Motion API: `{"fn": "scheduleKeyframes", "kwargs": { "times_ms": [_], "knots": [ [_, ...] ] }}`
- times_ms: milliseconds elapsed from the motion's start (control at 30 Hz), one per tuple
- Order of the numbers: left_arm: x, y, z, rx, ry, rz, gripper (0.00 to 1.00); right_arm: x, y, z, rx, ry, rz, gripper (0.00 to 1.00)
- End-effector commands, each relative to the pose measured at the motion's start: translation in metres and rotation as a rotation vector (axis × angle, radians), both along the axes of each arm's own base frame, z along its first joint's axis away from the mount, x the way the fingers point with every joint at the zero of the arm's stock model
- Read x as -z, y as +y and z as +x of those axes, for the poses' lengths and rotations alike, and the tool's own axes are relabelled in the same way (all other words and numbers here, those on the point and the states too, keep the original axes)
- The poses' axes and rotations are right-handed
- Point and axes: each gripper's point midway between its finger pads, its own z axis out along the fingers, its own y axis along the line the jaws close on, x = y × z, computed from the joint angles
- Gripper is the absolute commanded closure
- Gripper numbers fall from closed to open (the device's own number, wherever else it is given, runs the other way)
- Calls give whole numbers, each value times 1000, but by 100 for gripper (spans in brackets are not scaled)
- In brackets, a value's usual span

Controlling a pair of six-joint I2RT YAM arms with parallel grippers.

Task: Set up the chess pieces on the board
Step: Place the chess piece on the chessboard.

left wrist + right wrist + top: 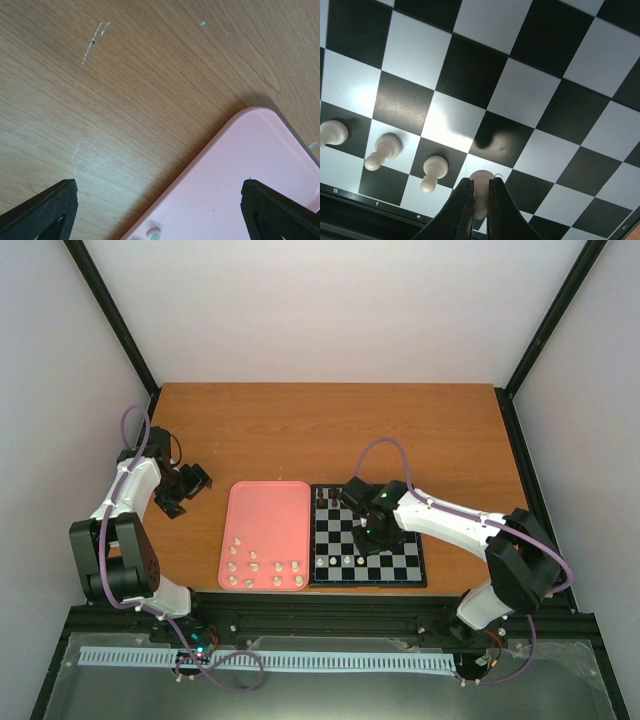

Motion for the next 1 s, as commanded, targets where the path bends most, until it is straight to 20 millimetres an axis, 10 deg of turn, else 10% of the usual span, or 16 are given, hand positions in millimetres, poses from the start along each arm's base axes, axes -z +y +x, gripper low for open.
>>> {"fn": "scheduleKeyframes", "kwargs": {
  "times_ms": [0, 967],
  "knots": [
    [-9, 2, 6, 7, -36, 1, 0, 0, -1, -4, 31, 0, 33, 97],
    [-8, 1, 6, 11, -39, -6, 0, 33, -10, -16, 27, 64, -19, 97]
  ]
}}
